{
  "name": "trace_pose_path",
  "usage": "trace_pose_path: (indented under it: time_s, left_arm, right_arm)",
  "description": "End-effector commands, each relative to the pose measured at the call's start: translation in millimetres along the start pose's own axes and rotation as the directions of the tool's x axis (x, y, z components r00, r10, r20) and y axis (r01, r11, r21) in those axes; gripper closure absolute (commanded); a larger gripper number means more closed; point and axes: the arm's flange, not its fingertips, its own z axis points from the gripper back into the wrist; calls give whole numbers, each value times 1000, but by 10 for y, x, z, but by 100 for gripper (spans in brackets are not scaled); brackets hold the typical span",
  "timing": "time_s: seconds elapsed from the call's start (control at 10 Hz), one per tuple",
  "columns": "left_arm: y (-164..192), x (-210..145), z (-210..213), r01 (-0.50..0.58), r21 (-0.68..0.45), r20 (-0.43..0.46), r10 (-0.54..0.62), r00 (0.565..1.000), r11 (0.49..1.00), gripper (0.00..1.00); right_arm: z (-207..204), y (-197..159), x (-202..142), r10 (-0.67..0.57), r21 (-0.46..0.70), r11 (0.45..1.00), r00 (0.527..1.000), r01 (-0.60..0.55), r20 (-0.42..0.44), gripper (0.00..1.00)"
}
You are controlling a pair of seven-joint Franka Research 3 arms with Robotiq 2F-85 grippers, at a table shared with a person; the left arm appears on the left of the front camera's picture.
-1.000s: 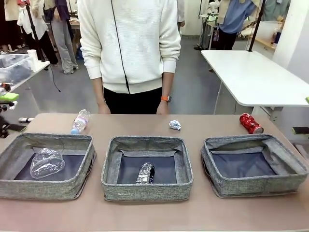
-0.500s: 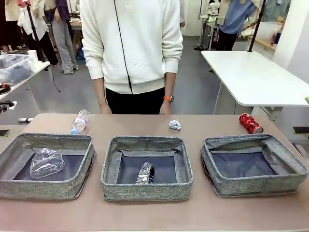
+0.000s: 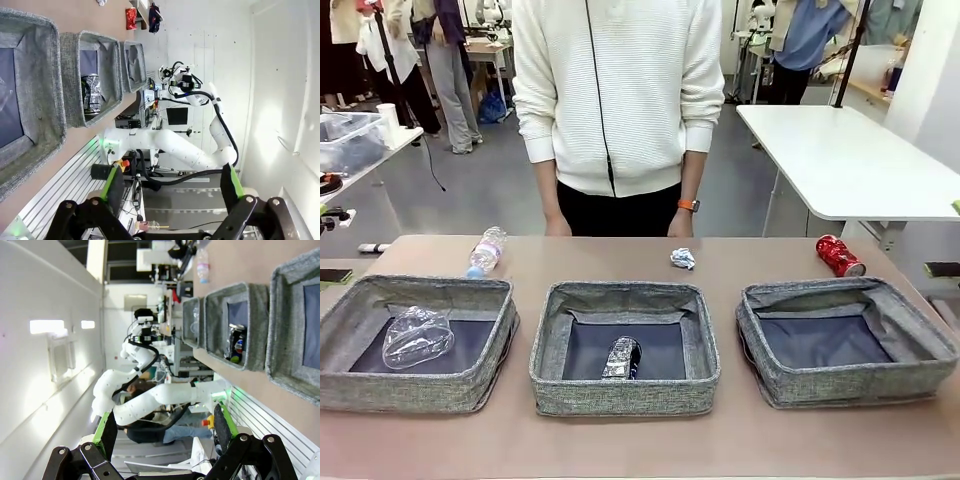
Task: Sort the waste into the appropriate baskets.
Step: Pick up the waste item pointed out by the person.
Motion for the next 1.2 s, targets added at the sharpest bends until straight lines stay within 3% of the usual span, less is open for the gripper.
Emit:
trace_pose_path:
  time_s: [0.0,1.1]
  left_arm:
    - [-37,-11,31,3,6,5,-3,1000,1000,0]
    - [-37,-11,31,3,6,5,-3,1000,1000,0]
  right_arm:
    - [-3,62,10,-17,21,1000,1000,17,7,0]
    - [-3,62,10,-17,21,1000,1000,17,7,0]
